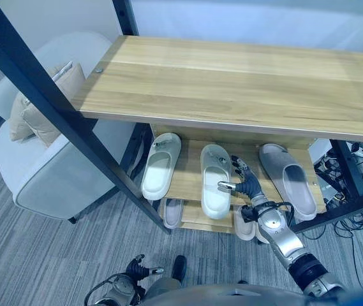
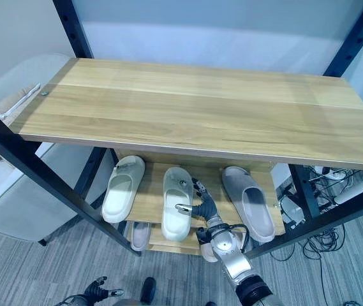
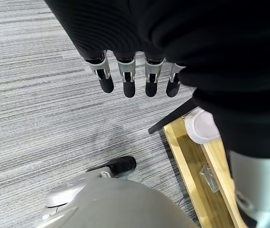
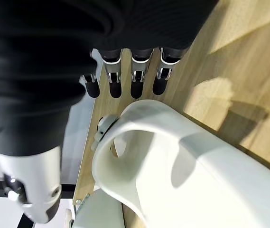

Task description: Arrange the slippers neatly on the shoe rack.

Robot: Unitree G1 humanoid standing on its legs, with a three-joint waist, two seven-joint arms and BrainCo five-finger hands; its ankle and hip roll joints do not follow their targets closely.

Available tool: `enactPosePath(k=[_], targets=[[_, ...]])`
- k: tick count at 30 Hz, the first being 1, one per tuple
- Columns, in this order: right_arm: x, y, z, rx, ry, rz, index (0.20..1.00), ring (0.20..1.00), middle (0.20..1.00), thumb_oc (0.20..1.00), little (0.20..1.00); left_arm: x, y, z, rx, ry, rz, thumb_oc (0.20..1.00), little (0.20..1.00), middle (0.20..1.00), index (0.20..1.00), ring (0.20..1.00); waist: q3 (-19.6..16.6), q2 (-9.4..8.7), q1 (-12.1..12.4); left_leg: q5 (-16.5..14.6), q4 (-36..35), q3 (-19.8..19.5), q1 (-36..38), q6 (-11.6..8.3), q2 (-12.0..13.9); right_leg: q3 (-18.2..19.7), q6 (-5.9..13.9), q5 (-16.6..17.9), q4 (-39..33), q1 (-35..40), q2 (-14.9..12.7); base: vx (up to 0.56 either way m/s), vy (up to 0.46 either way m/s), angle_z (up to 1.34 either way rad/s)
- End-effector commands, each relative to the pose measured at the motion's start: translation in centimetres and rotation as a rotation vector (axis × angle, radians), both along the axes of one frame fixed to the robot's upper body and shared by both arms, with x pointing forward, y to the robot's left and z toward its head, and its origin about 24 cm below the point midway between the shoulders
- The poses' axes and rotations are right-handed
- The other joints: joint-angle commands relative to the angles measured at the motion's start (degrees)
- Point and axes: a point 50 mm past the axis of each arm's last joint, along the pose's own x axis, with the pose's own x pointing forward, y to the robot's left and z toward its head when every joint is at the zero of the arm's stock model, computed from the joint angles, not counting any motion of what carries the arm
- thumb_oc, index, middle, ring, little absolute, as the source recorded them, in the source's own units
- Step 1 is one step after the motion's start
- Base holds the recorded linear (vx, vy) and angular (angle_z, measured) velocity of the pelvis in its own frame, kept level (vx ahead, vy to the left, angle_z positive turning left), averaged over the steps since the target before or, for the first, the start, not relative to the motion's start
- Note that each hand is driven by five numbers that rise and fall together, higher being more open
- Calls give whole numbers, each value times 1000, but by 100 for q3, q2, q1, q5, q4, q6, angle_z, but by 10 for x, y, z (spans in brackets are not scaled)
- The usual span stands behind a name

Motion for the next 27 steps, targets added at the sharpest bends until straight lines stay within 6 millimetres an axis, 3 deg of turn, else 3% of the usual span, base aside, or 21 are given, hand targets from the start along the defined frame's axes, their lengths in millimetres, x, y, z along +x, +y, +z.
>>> enactPosePath(k=[1, 3, 5, 9, 13, 19, 20, 21, 27], targets=[[14, -14, 40, -165, -240, 1, 1000, 1000, 1000, 1000, 1000, -8, -24, -7, -41, 45, -8, 1000, 1000, 1000, 1000, 1000, 229, 114, 79, -542, 82, 353, 292, -200, 349, 47, 337, 145, 29, 142, -237, 7, -10, 6], [10, -35, 28, -346, -205, -14, 1000, 1000, 1000, 1000, 1000, -8, -24, -7, -49, 44, -36, 1000, 1000, 1000, 1000, 1000, 219, 84, 73, -553, 82, 333, 314, -197, 353, 22, 345, 138, 29, 175, -232, -1, -13, 8], [11, -42, 21, -373, -172, -38, 1000, 1000, 1000, 1000, 1000, -6, -23, -6, -54, 41, -49, 1000, 1000, 1000, 1000, 1000, 238, 76, 90, -543, 82, 318, 297, -197, 352, 14, 348, 140, 29, 160, -225, 0, 0, 0], [22, -36, 25, -323, -183, -56, 1000, 1000, 1000, 1000, 1000, -2, -21, -5, -51, 27, -60, 1000, 1000, 1000, 1000, 1000, 300, 43, 212, -485, 82, 222, 141, -215, 335, -71, 341, 147, 29, 78, -220, -19, 33, 5], [23, -37, 31, -250, -207, -100, 1000, 1000, 1000, 1000, 1000, -10, -17, -6, -36, 52, -46, 1000, 1000, 1000, 1000, 1000, 332, -5, 285, -463, 82, 120, 42, -223, 307, -168, 341, 150, 29, 64, -228, 1, 38, 28], [25, -35, 20, -218, -139, -105, 1000, 1000, 1000, 1000, 1000, -6, -14, -5, -34, 37, -21, 1000, 1000, 1000, 1000, 1000, 391, -53, 369, -405, 82, 2, -134, -239, 263, -279, 345, 153, 29, -27, -252, 2, 25, 4], [27, -34, 17, -222, -126, -99, 511, 511, 511, 511, 511, -4, -15, -5, -37, 32, -21, 1000, 1000, 1000, 1000, 1000, 412, -65, 393, -386, 82, -39, -195, -246, 246, -318, 347, 162, 29, -59, -254, -6, 27, 17], [30, -32, 18, -234, -126, -91, 200, 200, 200, 200, 200, -3, -14, -4, -35, 28, -24, 1000, 1000, 1000, 1000, 1000, 433, -81, 434, -367, 82, -87, -255, -251, 233, -352, 348, 166, 29, -87, -257, 3, 22, 25], [39, -24, 20, -281, -151, -131, 200, 200, 200, 200, 200, 1, -17, -4, -34, 14, -6, 1000, 1000, 1000, 1000, 1000, 487, -90, 543, -335, 82, -263, -419, -263, 164, -517, 361, 165, 29, -131, -291, 6, 35, 20]])
